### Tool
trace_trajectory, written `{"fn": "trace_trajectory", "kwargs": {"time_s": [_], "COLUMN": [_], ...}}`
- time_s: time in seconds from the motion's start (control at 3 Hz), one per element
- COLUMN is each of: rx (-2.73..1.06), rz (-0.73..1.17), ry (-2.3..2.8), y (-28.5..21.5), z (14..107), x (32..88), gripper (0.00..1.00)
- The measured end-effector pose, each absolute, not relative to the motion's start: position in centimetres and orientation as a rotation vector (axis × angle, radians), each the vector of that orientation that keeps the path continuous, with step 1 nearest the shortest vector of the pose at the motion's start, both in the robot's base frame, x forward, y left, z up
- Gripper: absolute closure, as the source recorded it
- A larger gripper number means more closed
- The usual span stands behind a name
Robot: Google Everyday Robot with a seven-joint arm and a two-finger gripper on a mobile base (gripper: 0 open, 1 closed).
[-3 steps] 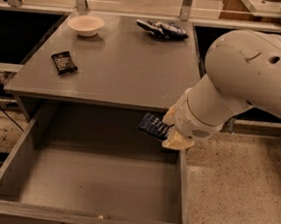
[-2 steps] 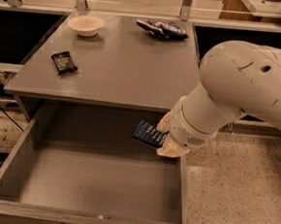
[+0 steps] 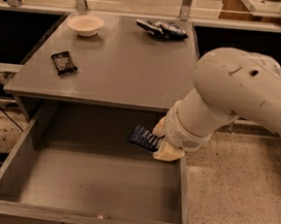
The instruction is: Place rxbar blueberry into top drawer
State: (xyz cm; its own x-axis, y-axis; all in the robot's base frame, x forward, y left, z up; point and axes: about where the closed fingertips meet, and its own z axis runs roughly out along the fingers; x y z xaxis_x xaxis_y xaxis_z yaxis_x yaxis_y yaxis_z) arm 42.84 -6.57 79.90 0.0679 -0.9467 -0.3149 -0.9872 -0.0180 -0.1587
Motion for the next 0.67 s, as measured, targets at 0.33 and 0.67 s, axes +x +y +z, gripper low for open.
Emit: {"fn": "trace_trajectory", "kwargs": {"time_s": [0.33,0.67], "rx": [-2.055,-2.083], "rz": [0.242,0.306], "ry": [1.927,1.919], "y": [-5.3,-4.1], "z": [77.6,75.7], "x": [42.7,42.6], "gripper": [1.0,1.0]}}
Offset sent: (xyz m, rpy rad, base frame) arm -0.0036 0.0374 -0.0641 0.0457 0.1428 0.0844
